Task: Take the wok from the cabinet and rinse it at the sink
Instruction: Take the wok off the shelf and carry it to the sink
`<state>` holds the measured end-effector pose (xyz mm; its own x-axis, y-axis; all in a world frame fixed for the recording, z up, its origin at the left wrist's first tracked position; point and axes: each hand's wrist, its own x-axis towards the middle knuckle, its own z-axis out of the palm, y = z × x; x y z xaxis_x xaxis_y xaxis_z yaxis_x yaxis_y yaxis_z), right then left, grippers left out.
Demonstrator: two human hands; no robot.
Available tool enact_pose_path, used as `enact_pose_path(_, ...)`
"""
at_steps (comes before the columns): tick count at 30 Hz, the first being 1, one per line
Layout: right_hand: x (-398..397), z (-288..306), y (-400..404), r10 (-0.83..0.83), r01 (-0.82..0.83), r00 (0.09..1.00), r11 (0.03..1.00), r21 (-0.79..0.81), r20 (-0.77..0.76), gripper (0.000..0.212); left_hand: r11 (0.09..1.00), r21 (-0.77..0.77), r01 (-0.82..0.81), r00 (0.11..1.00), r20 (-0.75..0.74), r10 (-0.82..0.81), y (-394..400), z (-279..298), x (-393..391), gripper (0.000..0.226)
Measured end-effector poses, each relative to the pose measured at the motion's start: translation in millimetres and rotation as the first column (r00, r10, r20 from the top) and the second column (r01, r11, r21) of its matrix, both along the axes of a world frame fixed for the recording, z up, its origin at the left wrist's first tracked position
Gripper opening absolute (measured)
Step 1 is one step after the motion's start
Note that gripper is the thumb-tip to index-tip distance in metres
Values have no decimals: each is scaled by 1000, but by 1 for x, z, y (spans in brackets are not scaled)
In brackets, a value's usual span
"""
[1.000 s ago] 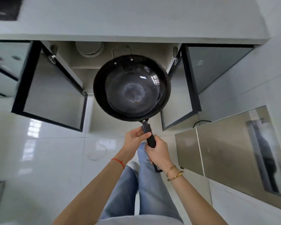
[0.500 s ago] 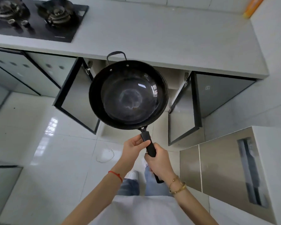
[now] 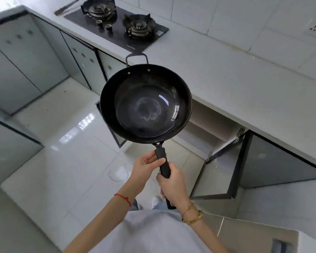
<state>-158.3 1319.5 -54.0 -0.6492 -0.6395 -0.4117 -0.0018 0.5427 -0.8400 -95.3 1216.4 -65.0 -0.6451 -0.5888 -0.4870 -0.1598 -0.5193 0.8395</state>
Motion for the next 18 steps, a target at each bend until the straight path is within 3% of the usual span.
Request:
enact_pose_path(8,-7,1,-49,271,-270,963,962,-26,15,7,955,-53,-290,956,22,292,-28,4,19,35)
enact_pose_path(18,22,2,-164,543,-543,839,839,-5,-27,10,818,-57,-572,820,-8,573,-111,1,67,31)
